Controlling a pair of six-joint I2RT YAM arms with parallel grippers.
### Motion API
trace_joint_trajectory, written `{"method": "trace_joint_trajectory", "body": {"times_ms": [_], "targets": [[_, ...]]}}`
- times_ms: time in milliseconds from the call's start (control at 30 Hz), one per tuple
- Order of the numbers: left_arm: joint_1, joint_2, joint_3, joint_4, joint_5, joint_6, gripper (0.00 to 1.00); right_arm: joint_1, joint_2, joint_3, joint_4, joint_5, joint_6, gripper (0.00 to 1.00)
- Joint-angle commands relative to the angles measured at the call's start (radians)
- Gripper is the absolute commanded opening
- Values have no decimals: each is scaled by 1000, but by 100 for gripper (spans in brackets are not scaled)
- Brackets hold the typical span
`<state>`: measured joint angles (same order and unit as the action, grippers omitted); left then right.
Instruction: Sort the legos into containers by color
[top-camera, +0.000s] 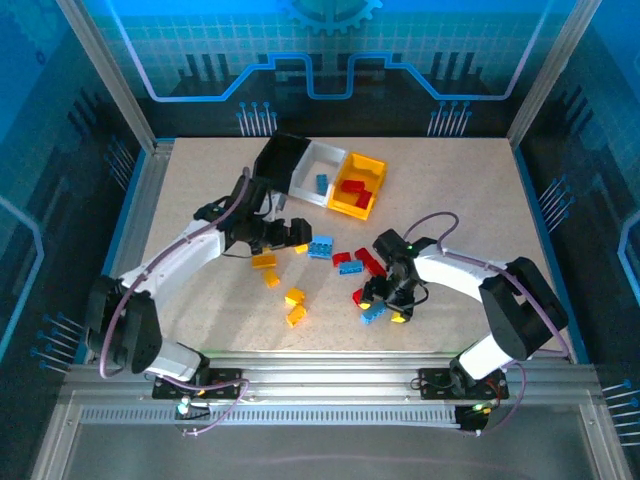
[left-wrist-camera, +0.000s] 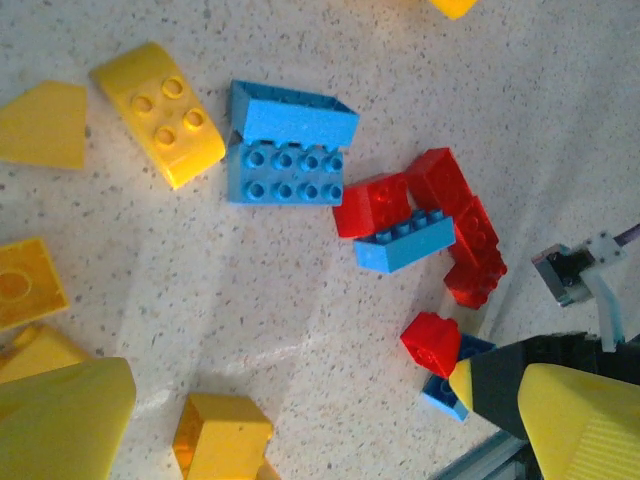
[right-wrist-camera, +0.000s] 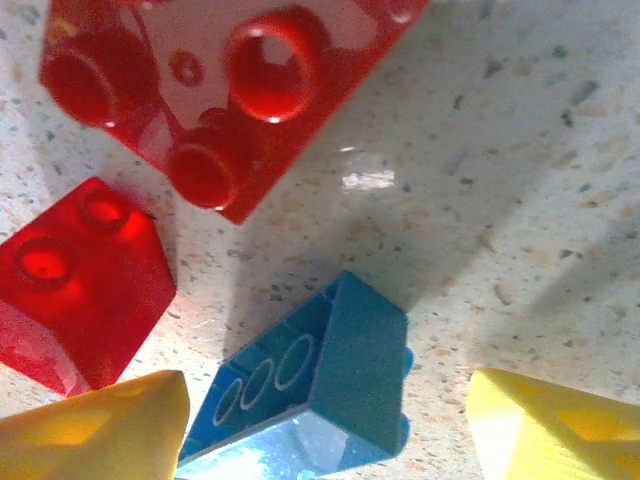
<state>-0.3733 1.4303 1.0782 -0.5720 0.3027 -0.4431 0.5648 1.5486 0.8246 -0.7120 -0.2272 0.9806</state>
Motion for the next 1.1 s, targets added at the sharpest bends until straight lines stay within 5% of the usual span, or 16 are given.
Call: {"method": "trace_joint_trajectory", "body": {"times_ms": [0,700,1067], "targets": [[4,-41,-39,-21,-22,22,99,16,26,13,-10,27,14,71],[5,-62,-70,-41,-22,7,99,23,23,24,-23,78,-27,33],[4,-53,-63,-52,-20,34,99,24,-32,102,-78,94,-31,28]]}}
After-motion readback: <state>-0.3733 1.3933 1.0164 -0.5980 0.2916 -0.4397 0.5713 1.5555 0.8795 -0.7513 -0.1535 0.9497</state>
